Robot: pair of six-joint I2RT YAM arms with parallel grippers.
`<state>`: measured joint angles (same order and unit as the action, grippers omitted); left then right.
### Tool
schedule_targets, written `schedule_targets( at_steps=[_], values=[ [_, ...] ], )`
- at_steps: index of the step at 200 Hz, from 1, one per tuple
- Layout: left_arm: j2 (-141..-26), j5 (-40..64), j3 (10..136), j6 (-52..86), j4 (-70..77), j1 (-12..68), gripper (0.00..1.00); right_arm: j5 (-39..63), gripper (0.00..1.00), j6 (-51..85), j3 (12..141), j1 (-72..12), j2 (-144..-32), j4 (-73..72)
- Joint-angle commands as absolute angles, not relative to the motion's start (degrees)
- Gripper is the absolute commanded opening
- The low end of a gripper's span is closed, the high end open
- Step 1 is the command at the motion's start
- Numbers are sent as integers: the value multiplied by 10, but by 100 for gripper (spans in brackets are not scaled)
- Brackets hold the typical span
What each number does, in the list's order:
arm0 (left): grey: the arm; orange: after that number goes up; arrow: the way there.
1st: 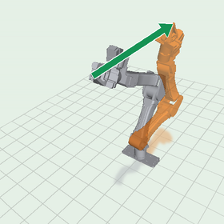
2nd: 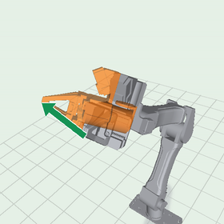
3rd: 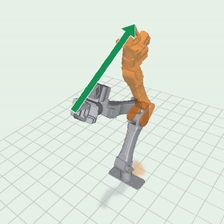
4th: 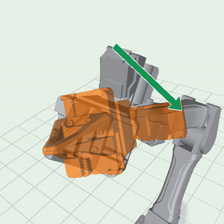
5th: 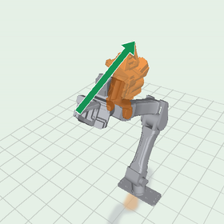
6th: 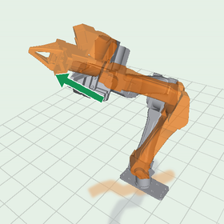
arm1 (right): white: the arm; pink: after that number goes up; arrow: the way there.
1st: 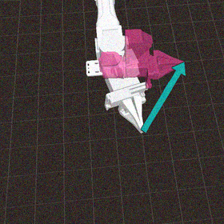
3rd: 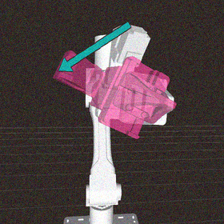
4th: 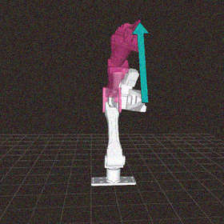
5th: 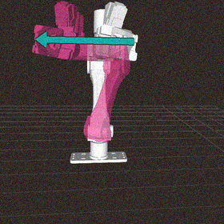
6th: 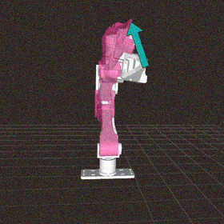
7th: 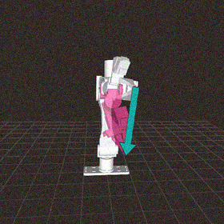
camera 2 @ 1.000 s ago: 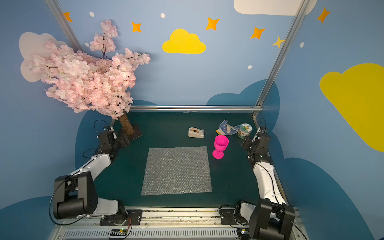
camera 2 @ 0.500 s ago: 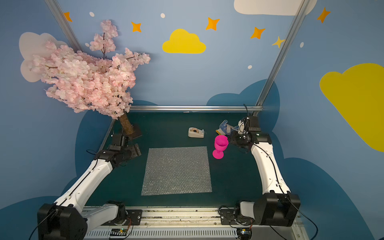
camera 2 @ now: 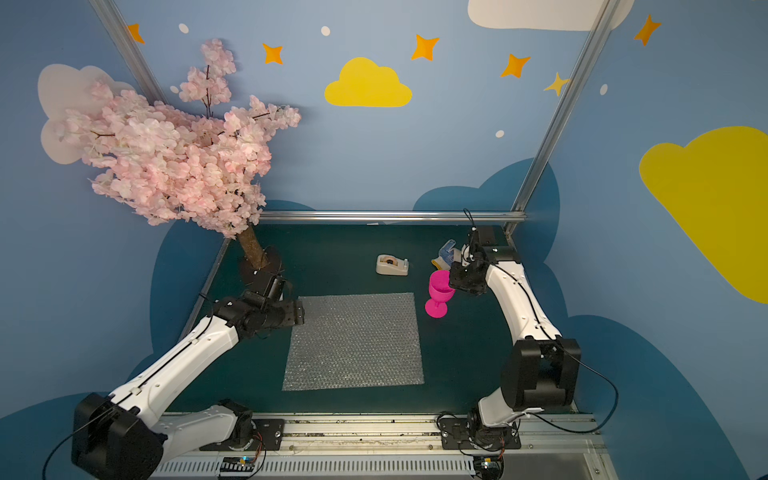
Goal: Wrap wine glasses in bubble wrap
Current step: Pick up the wine glass at the center of the board, then place the wine glass on the bubble wrap.
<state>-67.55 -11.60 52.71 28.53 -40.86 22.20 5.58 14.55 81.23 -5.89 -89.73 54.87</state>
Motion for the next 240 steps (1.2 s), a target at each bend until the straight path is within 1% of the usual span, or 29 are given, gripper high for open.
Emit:
schedule_targets(
  at_steps=[1,23,77,97,129,138,152,167,178,202,218,240],
  values=[
    [-680,-115,552,269,-423,242,88,38,33,126,861,-62,-938,610],
    [-691,-115,566,244,-412,273,88,31,23,118,890,-65,-972,630],
    [-723,-90,594,195,-385,341,85,12,7,111,911,-68,-984,647],
    [-730,-53,603,172,-367,363,84,3,4,100,932,-70,-980,674],
    [-721,56,575,145,-295,375,83,0,2,63,987,-97,-961,735],
    [-714,86,565,138,-274,375,83,24,3,47,1005,-112,-958,753],
    [-707,148,564,127,-264,374,83,88,4,27,1031,-138,-963,783],
    [-714,215,570,117,-267,376,81,195,6,5,1050,-165,-981,813],
    [-723,245,572,112,-274,379,78,225,8,-11,1059,-194,-998,829],
    [-710,229,552,116,-280,381,78,240,8,-50,1066,-261,-1045,853],
    [-686,223,538,126,-287,370,78,282,5,-77,1061,-295,-1074,860],
    [-643,195,515,143,-305,342,78,351,5,-120,1050,-339,-1103,855]
  ],
)
